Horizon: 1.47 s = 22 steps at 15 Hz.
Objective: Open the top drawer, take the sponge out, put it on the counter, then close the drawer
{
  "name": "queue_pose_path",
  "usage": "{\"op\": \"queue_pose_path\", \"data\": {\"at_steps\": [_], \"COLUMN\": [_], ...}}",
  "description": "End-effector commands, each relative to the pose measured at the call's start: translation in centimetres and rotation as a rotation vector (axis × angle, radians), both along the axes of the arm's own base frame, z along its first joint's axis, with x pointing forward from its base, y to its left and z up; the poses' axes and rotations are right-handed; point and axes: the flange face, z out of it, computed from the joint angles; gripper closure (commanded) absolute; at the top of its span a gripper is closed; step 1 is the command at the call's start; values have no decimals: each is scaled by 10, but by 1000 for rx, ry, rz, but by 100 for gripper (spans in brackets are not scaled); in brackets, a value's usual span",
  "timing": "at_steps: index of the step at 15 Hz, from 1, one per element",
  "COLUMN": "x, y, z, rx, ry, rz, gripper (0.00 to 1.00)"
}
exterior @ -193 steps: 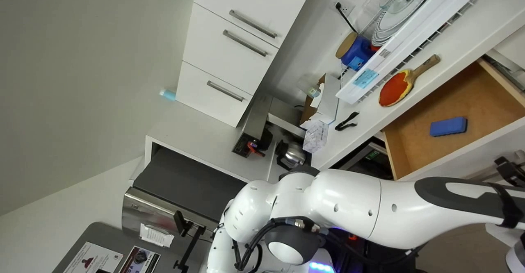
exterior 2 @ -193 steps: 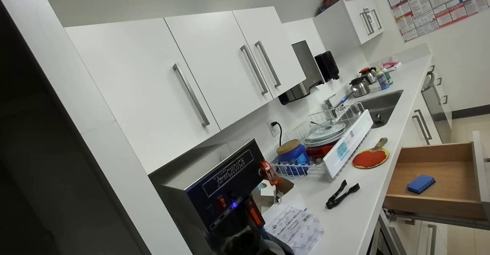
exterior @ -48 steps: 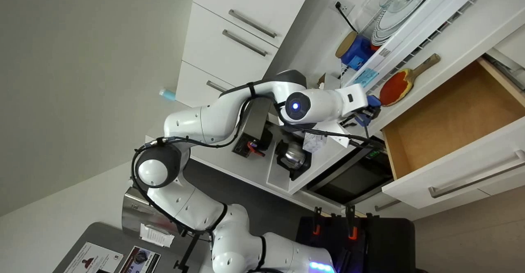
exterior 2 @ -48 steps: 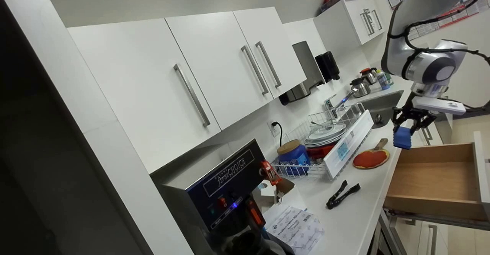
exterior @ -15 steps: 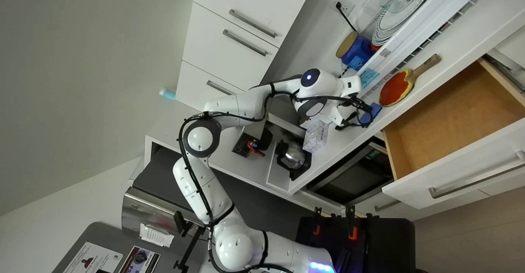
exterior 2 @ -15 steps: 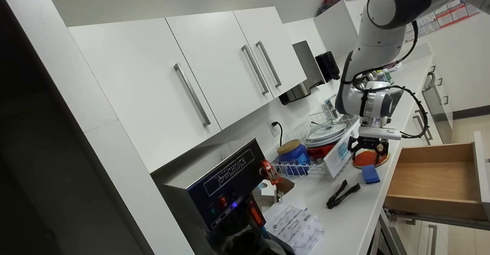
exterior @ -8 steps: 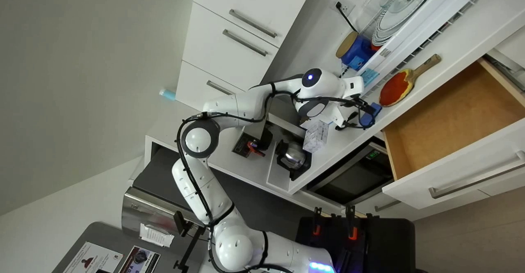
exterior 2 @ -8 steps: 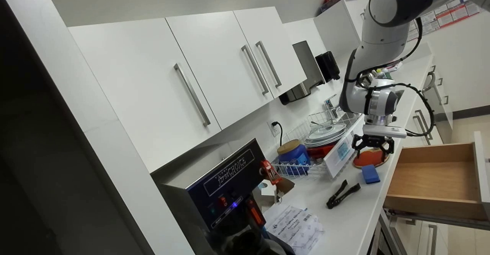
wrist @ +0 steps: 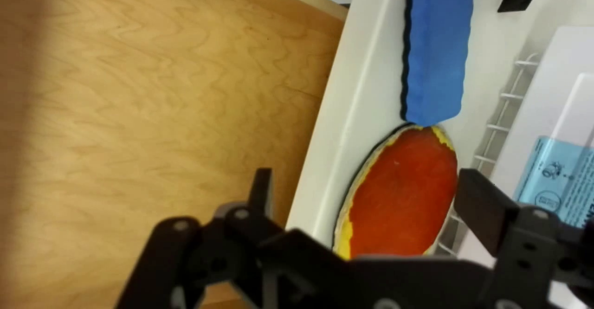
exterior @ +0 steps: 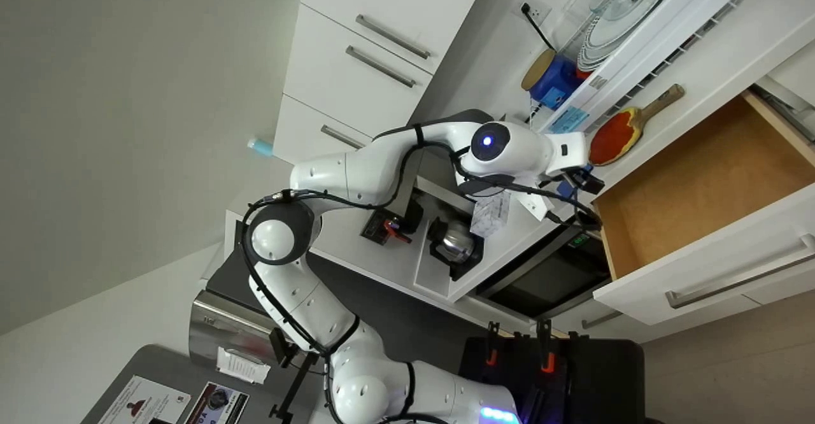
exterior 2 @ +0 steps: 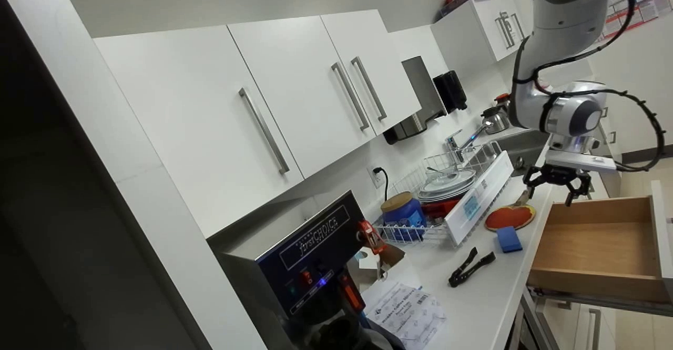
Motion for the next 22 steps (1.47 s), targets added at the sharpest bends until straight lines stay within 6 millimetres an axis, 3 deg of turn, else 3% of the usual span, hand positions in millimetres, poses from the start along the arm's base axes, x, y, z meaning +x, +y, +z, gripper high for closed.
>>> {"op": "queue_pose_path", "data": {"at_steps": [1, 6, 7, 9, 13, 18, 22], "x": [-58, -134, -146, -171, -209, -227, -229], "y": [-32, -92, -99, -111, -126, -141, -151], "z": [11, 0, -2, -5, -20, -62, -97], "rx": [80, 198, 218, 251, 284, 249, 253], "ry": [-78, -153, -167, -188, -197, -184, -172], "rz": [-48, -111, -123, -134, -165, -267, -340], "gripper": [0, 0, 25, 32, 65, 100, 100]}}
